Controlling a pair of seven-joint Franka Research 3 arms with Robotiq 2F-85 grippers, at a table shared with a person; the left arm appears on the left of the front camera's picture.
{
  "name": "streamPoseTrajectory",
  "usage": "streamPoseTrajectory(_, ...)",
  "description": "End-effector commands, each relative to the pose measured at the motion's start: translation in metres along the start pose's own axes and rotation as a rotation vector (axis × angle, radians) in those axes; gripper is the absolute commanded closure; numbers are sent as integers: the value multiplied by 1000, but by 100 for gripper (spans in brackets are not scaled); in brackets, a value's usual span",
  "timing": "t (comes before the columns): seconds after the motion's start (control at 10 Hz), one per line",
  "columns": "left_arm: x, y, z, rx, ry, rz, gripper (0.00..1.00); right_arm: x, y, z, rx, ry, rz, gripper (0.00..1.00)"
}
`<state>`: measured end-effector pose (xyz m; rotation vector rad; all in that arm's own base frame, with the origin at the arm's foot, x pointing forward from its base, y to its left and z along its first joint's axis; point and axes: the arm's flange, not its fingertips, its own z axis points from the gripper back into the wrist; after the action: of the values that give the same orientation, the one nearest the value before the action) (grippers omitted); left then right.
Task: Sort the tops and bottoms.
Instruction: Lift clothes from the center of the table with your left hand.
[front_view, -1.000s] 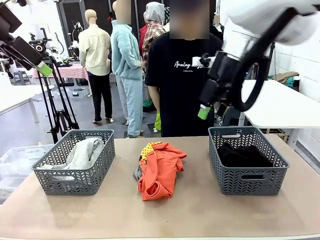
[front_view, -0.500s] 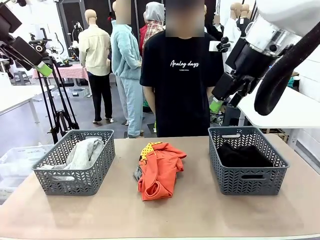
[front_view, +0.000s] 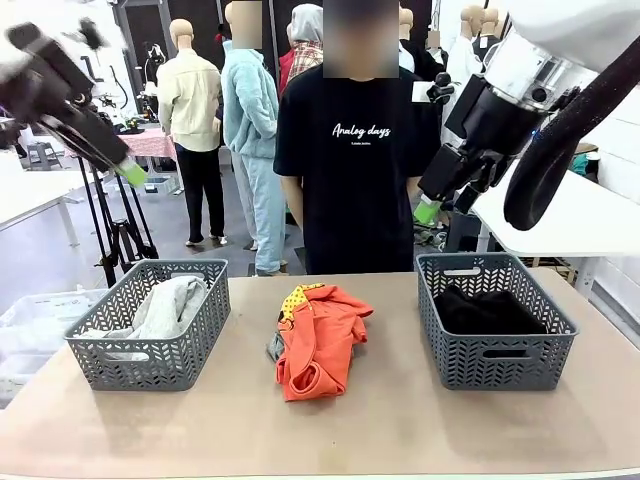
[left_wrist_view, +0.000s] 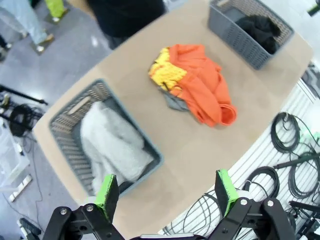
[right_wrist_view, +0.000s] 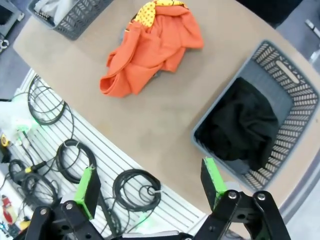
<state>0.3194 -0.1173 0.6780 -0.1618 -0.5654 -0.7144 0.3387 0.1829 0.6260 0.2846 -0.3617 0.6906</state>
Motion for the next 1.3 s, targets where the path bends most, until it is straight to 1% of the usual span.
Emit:
streamPoseTrajectory(0.0,11,-28,-36,9,-45,-96,0,-6,-2,-2,-3,6,2,0)
streamPoseTrajectory(0.1,13,-34,-53,-2,-64,-88,0,-6,-2,-2,-3,6,2,0)
streamPoseTrajectory(0.2,12,-40,-72,-5,-41,-75,0,-6,-2,-2,-3,6,2,0)
streamPoseTrajectory(0.3,11,-43,-90,4,-25,-88,0,-6,-2,-2,-3,6,2,0)
streamPoseTrajectory(0.4,9,-45,-97,-18,-12,-74,0,-6,-2,-2,-3,6,2,0)
streamPoseTrajectory(0.5,6,-40,-85,-5,-57,-14,0,-6,-2,-2,-3,6,2,0)
streamPoseTrajectory(0.6,13,-46,-91,-1,-5,-98,0,-6,-2,-2,-3,6,2,0)
streamPoseTrajectory(0.8,11,-42,-95,0,-11,-74,0,-6,-2,-2,-3,6,2,0)
streamPoseTrajectory(0.9,4,-42,-95,19,8,-52,0,-6,-2,-2,-3,6,2,0)
streamPoseTrajectory(1.0,8,-47,-114,11,15,-52,0,-6,-2,-2,-3,6,2,0)
streamPoseTrajectory(1.1,21,-50,-143,-12,17,-44,0,-6,-2,-2,-3,6,2,0)
streamPoseTrajectory(1.2,36,-54,-181,29,60,-17,0,-6,-2,-2,-3,6,2,0)
